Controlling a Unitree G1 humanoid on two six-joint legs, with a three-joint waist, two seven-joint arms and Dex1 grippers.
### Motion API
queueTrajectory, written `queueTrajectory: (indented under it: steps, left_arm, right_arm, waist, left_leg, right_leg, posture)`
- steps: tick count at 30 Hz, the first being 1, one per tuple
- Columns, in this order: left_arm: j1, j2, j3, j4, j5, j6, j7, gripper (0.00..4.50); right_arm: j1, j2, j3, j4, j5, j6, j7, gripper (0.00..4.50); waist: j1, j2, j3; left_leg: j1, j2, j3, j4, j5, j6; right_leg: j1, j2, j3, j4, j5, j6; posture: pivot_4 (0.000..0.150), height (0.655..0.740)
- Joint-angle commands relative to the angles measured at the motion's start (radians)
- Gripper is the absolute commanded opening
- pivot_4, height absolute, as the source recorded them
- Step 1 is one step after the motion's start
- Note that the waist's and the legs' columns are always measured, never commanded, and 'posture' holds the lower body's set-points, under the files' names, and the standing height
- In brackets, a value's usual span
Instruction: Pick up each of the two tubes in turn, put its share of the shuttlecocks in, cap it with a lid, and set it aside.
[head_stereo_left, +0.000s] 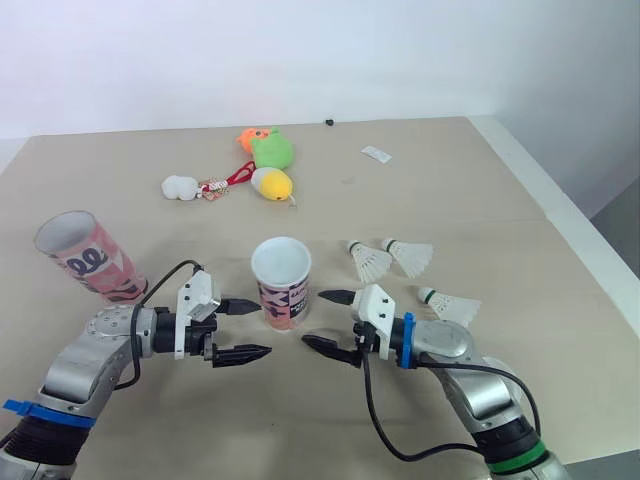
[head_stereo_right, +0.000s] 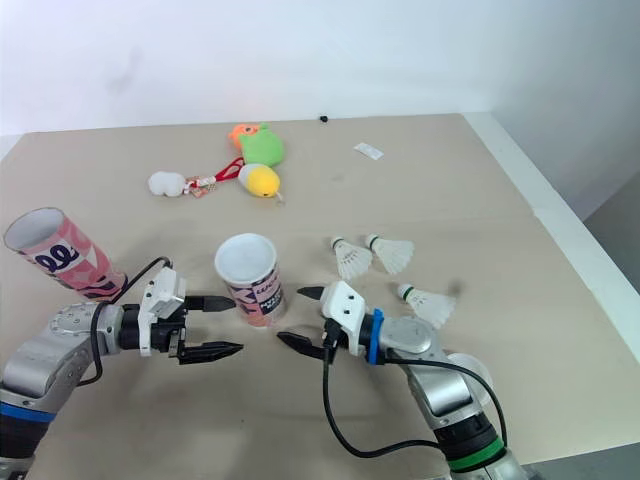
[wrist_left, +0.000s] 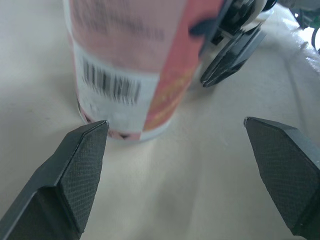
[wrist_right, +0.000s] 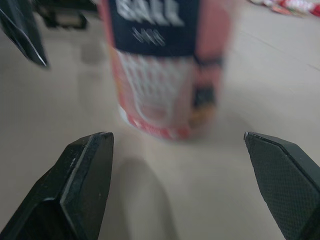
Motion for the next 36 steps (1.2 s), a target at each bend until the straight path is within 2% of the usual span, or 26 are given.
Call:
queueTrajectory:
  steps: [1, 16, 19, 23, 25, 29, 32, 36]
  left_arm:
    - [-0.009, -0.01, 0.001, -0.014, 0.016, -0.014, 0.013, 4.5]
    - [-0.019, -0.042, -0.006, -0.01, 0.042, -0.014, 0.028, 4.5]
    - [-0.022, -0.041, 0.006, -0.011, 0.044, -0.018, 0.035, 4.5]
    - [-0.044, -0.019, 0.063, -0.038, 0.001, 0.018, 0.043, 4.5]
    - [-0.087, 0.0, 0.126, -0.069, -0.057, 0.064, 0.059, 4.5]
    - [-0.238, -0.003, 0.225, -0.12, -0.186, 0.165, 0.135, 4.5]
    - [-0.314, -0.063, 0.205, -0.157, -0.224, 0.191, 0.199, 4.5]
    - [-0.385, -0.185, 0.125, -0.197, -0.235, 0.196, 0.27, 4.5]
  right_arm:
    - [-0.04, 0.027, 0.025, -0.008, 0.004, -0.005, -0.002, 4.45]
    - [-0.165, 0.133, 0.083, 0.165, -0.043, -0.054, -0.008, 4.45]
    - [-0.162, 0.137, 0.077, 0.165, -0.04, -0.056, -0.008, 3.78]
    - [-0.134, 0.106, 0.054, 0.114, -0.025, -0.042, 0.0, 3.78]
    - [-0.114, 0.082, 0.006, 0.036, 0.016, 0.001, -0.01, 3.78]
    - [-0.085, 0.045, -0.182, -0.176, 0.147, 0.167, -0.113, 3.78]
    - [-0.084, 0.031, -0.358, -0.253, 0.225, 0.271, -0.236, 3.78]
    - [-0.095, 0.014, -0.58, -0.258, 0.259, 0.341, -0.417, 3.78]
  waist:
    - [0.0, 0.0, 0.0]
    - [-0.001, 0.0, 0.0]
    - [-0.001, 0.0, 0.0]
    - [-0.001, 0.0, 0.0]
    - [0.001, -0.001, 0.0]
    - [0.007, -0.002, 0.001]
    - [0.008, -0.002, 0.0]
    - [0.007, -0.002, 0.0]
  left_leg:
    - [0.0, 0.0, 0.0, 0.0, 0.0, 0.0]
    - [-0.001, 0.002, 0.0, 0.011, 0.001, -0.001]
    - [-0.001, 0.002, 0.0, 0.013, 0.001, -0.001]
    - [-0.001, 0.002, 0.0, 0.015, 0.001, -0.001]
    - [-0.001, 0.002, 0.0, 0.015, 0.001, -0.002]
    - [-0.003, 0.001, -0.001, 0.016, 0.002, -0.003]
    - [-0.003, 0.0, -0.001, 0.017, 0.002, -0.004]
    - [-0.002, -0.003, 0.001, 0.017, 0.002, -0.004]
  right_leg:
    - [0.0, 0.0, 0.0, 0.0, 0.0, 0.0]
    - [0.001, 0.001, 0.0, 0.006, 0.005, -0.002]
    - [0.001, 0.001, 0.001, 0.006, 0.006, -0.001]
    - [0.001, 0.001, 0.001, 0.007, 0.006, 0.0]
    - [0.001, 0.001, 0.001, 0.008, 0.007, 0.0]
    - [0.001, 0.0, 0.001, 0.009, 0.007, 0.001]
    - [0.002, -0.001, 0.001, 0.008, 0.008, 0.003]
    - [0.004, -0.002, 0.005, 0.006, 0.011, 0.006]
  posture:
    - [0.15, 0.74]
    - [0.15, 0.74]
    - [0.15, 0.74]
    - [0.15, 0.74]
    - [0.15, 0.74]
    - [0.15, 0.74]
    - [0.15, 0.74]
    - [0.15, 0.74]
